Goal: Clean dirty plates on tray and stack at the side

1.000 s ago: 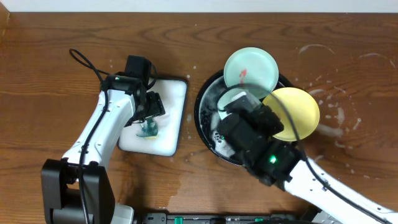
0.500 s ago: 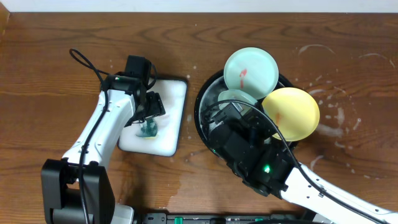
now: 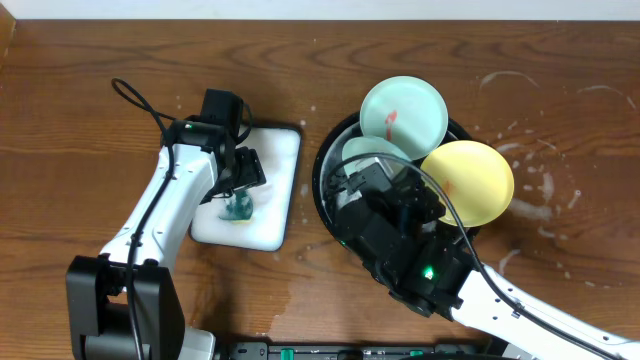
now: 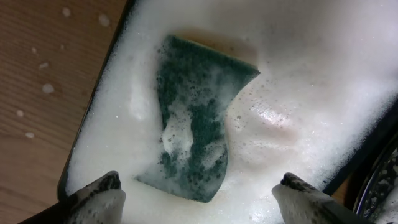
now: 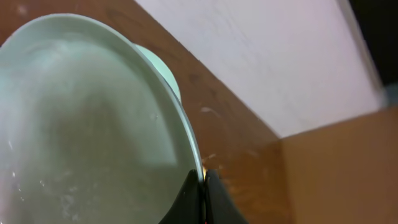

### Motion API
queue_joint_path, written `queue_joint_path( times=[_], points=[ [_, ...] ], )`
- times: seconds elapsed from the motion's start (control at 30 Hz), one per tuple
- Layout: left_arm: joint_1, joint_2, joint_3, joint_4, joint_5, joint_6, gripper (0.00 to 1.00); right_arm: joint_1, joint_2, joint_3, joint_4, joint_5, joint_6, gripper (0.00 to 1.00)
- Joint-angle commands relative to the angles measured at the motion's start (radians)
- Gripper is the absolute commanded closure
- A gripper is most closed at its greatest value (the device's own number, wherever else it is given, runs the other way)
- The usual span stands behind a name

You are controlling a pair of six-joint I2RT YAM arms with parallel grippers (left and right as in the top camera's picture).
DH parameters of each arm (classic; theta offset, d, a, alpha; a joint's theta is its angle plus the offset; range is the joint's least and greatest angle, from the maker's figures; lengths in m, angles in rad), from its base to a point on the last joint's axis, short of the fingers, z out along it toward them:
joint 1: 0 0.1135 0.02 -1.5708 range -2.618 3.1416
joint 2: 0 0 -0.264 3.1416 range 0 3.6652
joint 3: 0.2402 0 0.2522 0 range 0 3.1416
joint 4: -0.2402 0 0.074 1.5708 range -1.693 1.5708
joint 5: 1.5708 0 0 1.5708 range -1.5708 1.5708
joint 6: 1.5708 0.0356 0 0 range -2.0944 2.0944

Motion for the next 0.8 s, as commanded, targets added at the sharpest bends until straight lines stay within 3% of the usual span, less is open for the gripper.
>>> queue_joint_path(
  times=[0.0, 0.4, 0.6, 0.77],
  points=[
    [0.002, 0.003, -0.001, -0.003, -0.020, 0.006, 0.18, 0.004, -0.018, 0.019, 0.002, 0.002, 0.228, 0.99],
    [0.002, 0.003, -0.001, -0.003, -0.020, 0.006, 0.18, 0.004, -0.018, 0.019, 0.003, 0.003, 0.207, 0.99],
    [0.002, 0.003, -0.001, -0.003, -0.020, 0.006, 0.18, 0.004, -0.018, 0.019, 0.011, 0.006, 0.056, 0.99],
    [0.002, 0.003, -0.001, -0.003, -0.020, 0.006, 0.18, 0.004, -0.018, 0.019, 0.013, 0.014, 0.034, 0.99]
  ],
)
